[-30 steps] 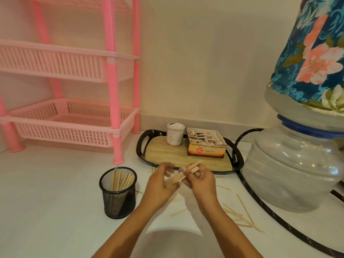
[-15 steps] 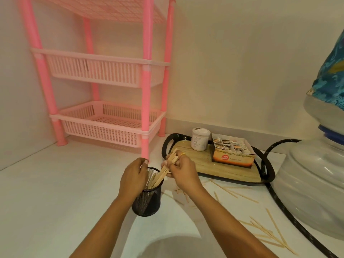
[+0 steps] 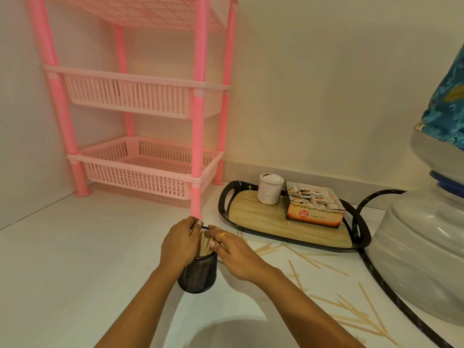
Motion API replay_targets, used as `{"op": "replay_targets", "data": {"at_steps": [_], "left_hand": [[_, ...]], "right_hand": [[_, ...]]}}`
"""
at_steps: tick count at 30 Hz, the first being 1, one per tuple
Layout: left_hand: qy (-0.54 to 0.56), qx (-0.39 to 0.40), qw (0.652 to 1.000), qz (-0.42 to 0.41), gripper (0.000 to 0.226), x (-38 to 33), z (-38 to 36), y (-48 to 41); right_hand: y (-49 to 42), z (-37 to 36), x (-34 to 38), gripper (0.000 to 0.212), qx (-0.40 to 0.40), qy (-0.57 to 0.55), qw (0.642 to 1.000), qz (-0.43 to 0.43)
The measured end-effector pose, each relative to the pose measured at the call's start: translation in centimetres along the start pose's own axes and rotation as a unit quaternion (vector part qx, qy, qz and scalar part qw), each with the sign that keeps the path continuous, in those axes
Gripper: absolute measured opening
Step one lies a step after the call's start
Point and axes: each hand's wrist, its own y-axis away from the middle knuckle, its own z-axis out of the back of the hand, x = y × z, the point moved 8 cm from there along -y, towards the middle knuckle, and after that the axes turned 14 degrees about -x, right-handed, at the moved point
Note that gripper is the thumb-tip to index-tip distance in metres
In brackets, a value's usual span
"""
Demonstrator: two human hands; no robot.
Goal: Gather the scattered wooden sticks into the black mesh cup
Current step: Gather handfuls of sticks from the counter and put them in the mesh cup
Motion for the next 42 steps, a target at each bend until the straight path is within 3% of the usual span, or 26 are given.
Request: {"op": "replay_targets", "data": {"at_steps": [9,14,19,24,26,28,34,39,42], "left_hand": [[-0.092,-0.060,0.990,-0.086,0.034,-1.5,1.1,0.5],[-0.083,-0.056,0.991,-0.092,0.032,-2.3,1.5,1.0],[-0.122,-0.046,0.984,-0.124,0.032,-3.1,1.3,1.6],[-0.167,-0.079,0.947,-0.263,0.022,-7.7,0.3,5.5],[-0.137,-0.039,0.941,-0.308,0.023,-9.0,-1.4,7.6],[-0.118,0.050,0.942,-0.310,0.033,-9.0,-4.0,9.7],[-0.157,0.237,0.937,-0.202,0.070,-4.6,-10.4,13.5],[-0.206,0.261,0.929,-0.160,0.078,-2.4,-11.8,13.8],[-0.211,0.262,0.930,-0.149,0.079,-2.2,-12.4,13.6]], "right_hand": [[2.9,-0.7,-3.1,0.054,-0.003,-0.055,0.996,-0.066],[5.1,-0.2,-6.1,0.055,-0.013,-0.060,0.989,-0.131],[7.4,1.5,-8.9,0.053,-0.051,0.016,0.982,-0.180],[10.0,4.1,-12.1,0.060,-0.088,0.101,0.961,-0.244],[11.4,5.3,-13.6,0.064,-0.101,0.139,0.943,-0.283],[13.0,6.4,-14.7,0.066,-0.122,0.159,0.924,-0.326],[17.9,8.1,-16.2,0.074,-0.119,0.208,0.872,-0.427],[21.8,9.7,-16.8,0.091,-0.084,0.211,0.844,-0.486],[22.7,8.3,-16.7,0.098,-0.037,0.232,0.844,-0.481]]}}
